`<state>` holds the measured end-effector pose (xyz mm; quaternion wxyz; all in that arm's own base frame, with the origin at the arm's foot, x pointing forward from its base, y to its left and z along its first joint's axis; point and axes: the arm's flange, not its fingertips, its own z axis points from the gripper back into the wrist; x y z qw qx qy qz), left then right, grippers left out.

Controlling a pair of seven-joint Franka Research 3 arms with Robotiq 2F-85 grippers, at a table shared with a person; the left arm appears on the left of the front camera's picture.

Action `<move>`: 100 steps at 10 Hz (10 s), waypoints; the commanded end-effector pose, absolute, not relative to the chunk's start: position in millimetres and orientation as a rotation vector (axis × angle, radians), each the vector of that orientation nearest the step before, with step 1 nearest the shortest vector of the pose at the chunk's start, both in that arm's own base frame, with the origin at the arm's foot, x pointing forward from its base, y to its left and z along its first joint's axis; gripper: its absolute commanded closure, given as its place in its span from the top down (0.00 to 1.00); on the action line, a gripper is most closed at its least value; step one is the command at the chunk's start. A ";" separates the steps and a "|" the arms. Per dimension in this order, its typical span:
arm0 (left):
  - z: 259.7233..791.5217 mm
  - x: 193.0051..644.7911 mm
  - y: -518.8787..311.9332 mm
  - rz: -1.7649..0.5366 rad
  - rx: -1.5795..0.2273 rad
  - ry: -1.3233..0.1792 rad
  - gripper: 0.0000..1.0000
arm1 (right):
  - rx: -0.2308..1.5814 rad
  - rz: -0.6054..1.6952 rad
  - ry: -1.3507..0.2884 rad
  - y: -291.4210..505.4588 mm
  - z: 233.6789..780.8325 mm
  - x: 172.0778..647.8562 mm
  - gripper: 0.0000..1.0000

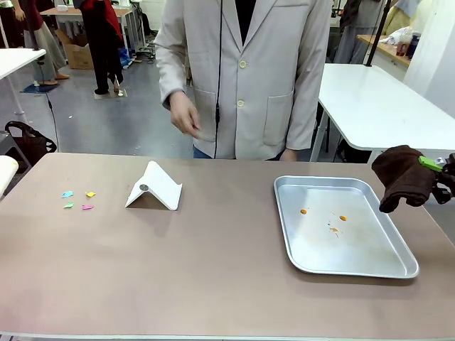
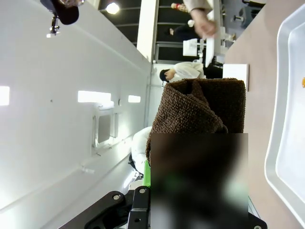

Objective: Clean the surface of the table.
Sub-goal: If a person points to the right, clean the right side of the table with your right hand, and if they point to the left, clean the left side with your left hand, then clean the area not pointed to by the person.

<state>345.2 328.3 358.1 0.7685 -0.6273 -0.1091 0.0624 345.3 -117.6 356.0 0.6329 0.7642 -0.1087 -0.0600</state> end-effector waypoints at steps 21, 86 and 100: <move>340.2 401.5 310.5 0.457 -1.080 -0.220 0.22 | 1.760 -0.118 -0.247 -117.0 360.6 344.3 0.00; 381.5 322.3 285.2 -0.136 -1.283 -0.083 0.22 | 1.748 -0.136 -0.248 -117.5 356.2 345.6 0.11; 381.5 322.3 285.2 -0.136 -1.283 -0.083 0.22 | 0.463 -0.076 -0.132 -24.4 334.3 465.8 0.11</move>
